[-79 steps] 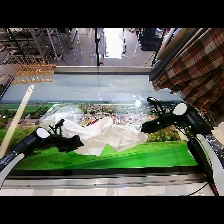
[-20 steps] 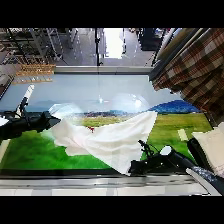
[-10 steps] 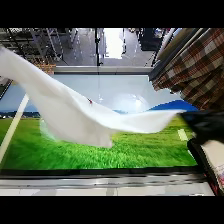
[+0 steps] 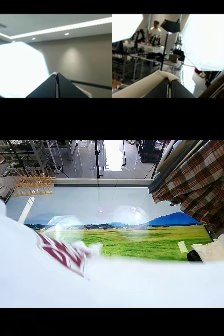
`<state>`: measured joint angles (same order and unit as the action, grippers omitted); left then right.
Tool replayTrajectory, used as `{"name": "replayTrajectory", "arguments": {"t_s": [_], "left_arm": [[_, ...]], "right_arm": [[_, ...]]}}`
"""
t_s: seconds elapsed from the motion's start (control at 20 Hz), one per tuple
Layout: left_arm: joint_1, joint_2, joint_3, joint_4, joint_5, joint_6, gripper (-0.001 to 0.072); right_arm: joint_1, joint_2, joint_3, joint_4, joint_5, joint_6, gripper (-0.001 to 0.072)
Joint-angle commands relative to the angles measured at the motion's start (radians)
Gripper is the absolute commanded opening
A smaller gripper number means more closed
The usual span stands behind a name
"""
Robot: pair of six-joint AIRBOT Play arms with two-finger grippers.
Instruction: Fold the clothes and pants, and hang the long-sleeved shirts on hangers.
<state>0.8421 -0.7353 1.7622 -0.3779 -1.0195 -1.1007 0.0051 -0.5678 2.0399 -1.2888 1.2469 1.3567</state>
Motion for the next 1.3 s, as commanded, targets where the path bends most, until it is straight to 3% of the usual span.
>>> {"name": "replayTrajectory", "arguments": {"t_s": [0.0, 0.15, 0.3, 0.4, 0.55, 0.75, 0.8, 0.85, 0.9, 0.95, 1.0, 1.05, 1.1, 1.15, 1.2, 1.25], "left_arm": [[0.019, -0.035, 0.012, 0.468, -0.157, -0.156, 0.0004], [-0.124, -0.129, -0.139, 0.607, -0.233, -0.122, 0.0004], [-0.398, -0.286, -0.348, 0.889, -0.062, -0.1, 0.0004], [-0.554, -0.467, -0.388, 0.977, 0.123, -0.067, 0.0004], [-0.674, -0.788, -0.292, 0.977, 0.333, -0.037, 0.0003], [-0.657, -1.117, -0.026, 0.977, 0.27, -0.087, 0.0004], [-0.646, -1.161, 0.032, 0.977, 0.243, -0.091, 0.002], [-0.638, -1.183, 0.064, 0.979, 0.234, -0.088, 0.0251], [-0.628, -1.187, 0.072, 0.99, 0.233, -0.082, 0.0623], [-0.612, -1.179, 0.072, 1.024, 0.206, -0.074, 0.07], [-0.59, -1.167, 0.072, 1.086, 0.138, -0.079, 0.0698], [-0.563, -1.15, 0.072, 1.19, 0.027, -0.148, 0.0669], [-0.533, -1.134, 0.072, 1.338, -0.113, -0.263, 0.0583], [-0.509, -1.124, 0.072, 1.501, -0.262, -0.368, 0.0544], [-0.49, -1.119, 0.065, 1.651, -0.408, -0.426, 0.0544], [-0.477, -1.108, 0.032, 1.74, -0.517, -0.429, 0.0529]], "right_arm": [[-0.001, -0.085, -0.042, -0.071, 0.087, -0.007, 0.0011], [-0.001, -0.222, -0.221, -0.08, 0.116, -0.005, 0.0011], [-0.001, -0.414, -0.436, -0.079, 0.023, 0.0, 0.0012], [-0.001, -0.567, -0.551, -0.077, -0.137, 0.023, 0.0012], [-0.001, -0.84, -0.587, -0.056, -0.429, 0.03, 0.0012], [-0.001, -1.122, -0.587, 0.03, -0.834, 0.03, 0.0012], [-0.001, -1.154, -0.587, 0.032, -0.887, 0.03, 0.0047], [-0.001, -1.167, -0.587, 0.032, -0.904, 0.03, 0.0323], [-0.008, -1.167, -0.587, 0.021, -0.889, 0.019, 0.0501], [-0.02, -1.161, -0.575, 0.012, -0.826, 0.0, 0.05], [-0.043, -1.157, -0.552, 0.007, -0.719, -0.005, 0.05], [-0.076, -1.155, -0.526, 0.02, -0.589, -0.005, 0.0502], [-0.122, -1.155, -0.506, 0.038, -0.445, -0.005, 0.0502], [-0.175, -1.155, -0.503, 0.069, -0.314, -0.017, 0.0524], [-0.226, -1.155, -0.508, 0.11, -0.183, -0.054, 0.0525], [-0.278, -1.155, -0.527, 0.163, -0.056, -0.131, 0.0525]]}}
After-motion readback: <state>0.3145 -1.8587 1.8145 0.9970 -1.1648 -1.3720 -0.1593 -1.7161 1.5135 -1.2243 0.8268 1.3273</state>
